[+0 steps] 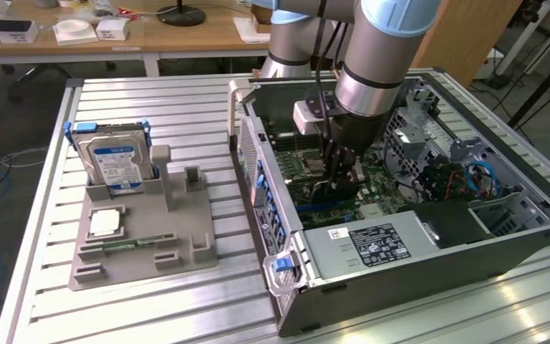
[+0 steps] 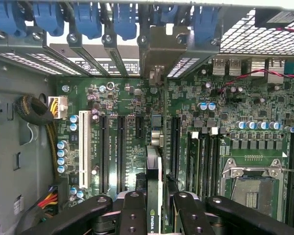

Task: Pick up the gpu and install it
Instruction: 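Insert the gpu into the slot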

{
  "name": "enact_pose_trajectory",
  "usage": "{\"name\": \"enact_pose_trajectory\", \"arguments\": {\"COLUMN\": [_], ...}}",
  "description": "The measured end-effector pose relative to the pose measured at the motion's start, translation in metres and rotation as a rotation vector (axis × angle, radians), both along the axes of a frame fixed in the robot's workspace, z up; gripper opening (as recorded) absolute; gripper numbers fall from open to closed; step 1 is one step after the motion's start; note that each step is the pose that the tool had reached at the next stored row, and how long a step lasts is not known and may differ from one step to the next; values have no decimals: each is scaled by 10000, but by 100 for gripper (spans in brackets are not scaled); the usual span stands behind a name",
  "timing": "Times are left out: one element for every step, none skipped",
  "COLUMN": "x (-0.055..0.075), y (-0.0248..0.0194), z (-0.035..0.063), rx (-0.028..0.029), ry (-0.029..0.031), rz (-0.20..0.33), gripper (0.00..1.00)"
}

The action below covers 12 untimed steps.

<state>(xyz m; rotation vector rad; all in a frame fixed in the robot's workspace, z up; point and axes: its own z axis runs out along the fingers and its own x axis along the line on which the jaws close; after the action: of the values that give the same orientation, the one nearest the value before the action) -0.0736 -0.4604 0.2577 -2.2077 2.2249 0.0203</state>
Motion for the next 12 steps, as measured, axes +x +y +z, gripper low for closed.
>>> {"name": "enact_pose_trajectory", "arguments": {"x": [0, 0, -1, -3, -7, -15, -22, -28, -29, -29, -29, -29], "y": [0, 0, 0, 1, 0, 1, 2, 2, 2, 2, 2, 1], "z": [0, -1, -1, -1, -4, -9, -14, -19, -21, -21, -21, -21], "rx": [-5, -9, -10, -10, -9, -9, -8, -8, -9, -9, -10, -10], "ry": [-1, -1, -4, -7, -16, -30, -44, -56, -60, -60, -61, -61], "rz": [-2, -5, -6, -7, -8, -6, -6, -6, -5, -5, -5, -4], "gripper": [26, 26, 26, 26, 26, 26, 26, 26, 26, 26, 26, 26]}}
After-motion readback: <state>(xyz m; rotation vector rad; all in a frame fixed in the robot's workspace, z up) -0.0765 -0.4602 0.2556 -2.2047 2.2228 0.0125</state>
